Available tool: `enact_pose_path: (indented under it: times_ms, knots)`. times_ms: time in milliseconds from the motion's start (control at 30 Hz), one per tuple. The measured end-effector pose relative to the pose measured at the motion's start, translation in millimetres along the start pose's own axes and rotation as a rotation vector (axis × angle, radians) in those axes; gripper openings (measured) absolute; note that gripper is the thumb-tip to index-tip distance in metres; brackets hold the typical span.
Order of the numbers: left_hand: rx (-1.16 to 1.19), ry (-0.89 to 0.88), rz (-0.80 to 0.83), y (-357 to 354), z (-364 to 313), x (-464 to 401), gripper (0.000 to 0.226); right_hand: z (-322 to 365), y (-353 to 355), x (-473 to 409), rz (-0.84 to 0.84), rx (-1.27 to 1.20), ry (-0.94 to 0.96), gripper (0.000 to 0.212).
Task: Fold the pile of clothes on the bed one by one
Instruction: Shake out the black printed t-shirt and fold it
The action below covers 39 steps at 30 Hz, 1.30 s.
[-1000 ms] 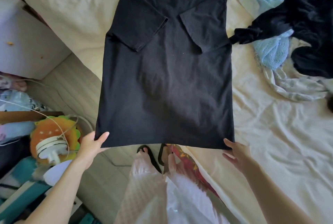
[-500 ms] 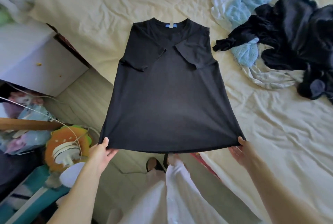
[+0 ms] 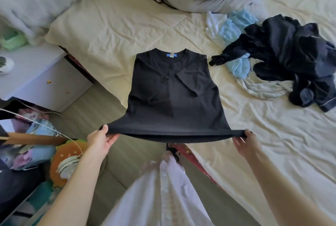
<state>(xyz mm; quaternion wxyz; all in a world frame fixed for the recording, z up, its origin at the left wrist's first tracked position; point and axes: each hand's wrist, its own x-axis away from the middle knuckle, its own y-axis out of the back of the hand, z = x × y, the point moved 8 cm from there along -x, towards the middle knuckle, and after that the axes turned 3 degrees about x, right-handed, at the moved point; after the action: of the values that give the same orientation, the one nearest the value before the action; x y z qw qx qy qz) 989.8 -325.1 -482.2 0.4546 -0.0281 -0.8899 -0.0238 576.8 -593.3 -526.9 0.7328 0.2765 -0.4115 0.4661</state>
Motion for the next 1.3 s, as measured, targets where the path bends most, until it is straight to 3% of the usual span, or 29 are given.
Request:
enact_pose_path:
  times_ms: [333,433,533,733,933,1000,1100,1200,1300]
  knots:
    - [0.119,-0.033,0.001,-157.1,-87.2,-75.0,0.015,82.7,-172.7,-66.5,0.101,-0.224,-0.028,0.012]
    - [0.169,0.009,0.018,-207.8,-100.2,-124.7,0.019,102.6,-224.8,-100.6,0.095,-0.195,-0.028,0.013]
    - [0.214,0.055,0.023,-248.0,-106.9,-172.9,0.026,115.2,-267.5,-132.3,0.078,-0.156,-0.031,0.027]
    - [0.166,0.078,-0.028,-301.8,-116.7,-236.9,0.009,126.9,-329.8,-180.7,0.058,-0.008,-0.050,0.037]
    - [0.183,0.066,-0.051,-332.1,-132.5,-265.3,0.032,141.5,-380.2,-202.7,0.068,-0.058,0.010,0.039]
    - [0.082,-0.004,-0.009,-339.6,-135.5,-263.3,0.038,136.5,-389.9,-203.0,0.129,-0.117,0.002,0.039]
    - [-0.155,-0.275,-0.032,-336.1,-133.8,-245.3,0.036,126.3,-383.3,-197.3,0.149,0.205,0.188,0.038]
    - [-0.662,-0.697,0.033,-332.0,-127.7,-210.9,0.038,116.6,-358.4,-168.5,0.066,0.835,0.696,0.036]
    - [-1.041,-0.867,0.141,-308.7,-91.4,-199.0,0.042,69.2,-328.8,-143.8,0.170,1.356,1.037,0.038]
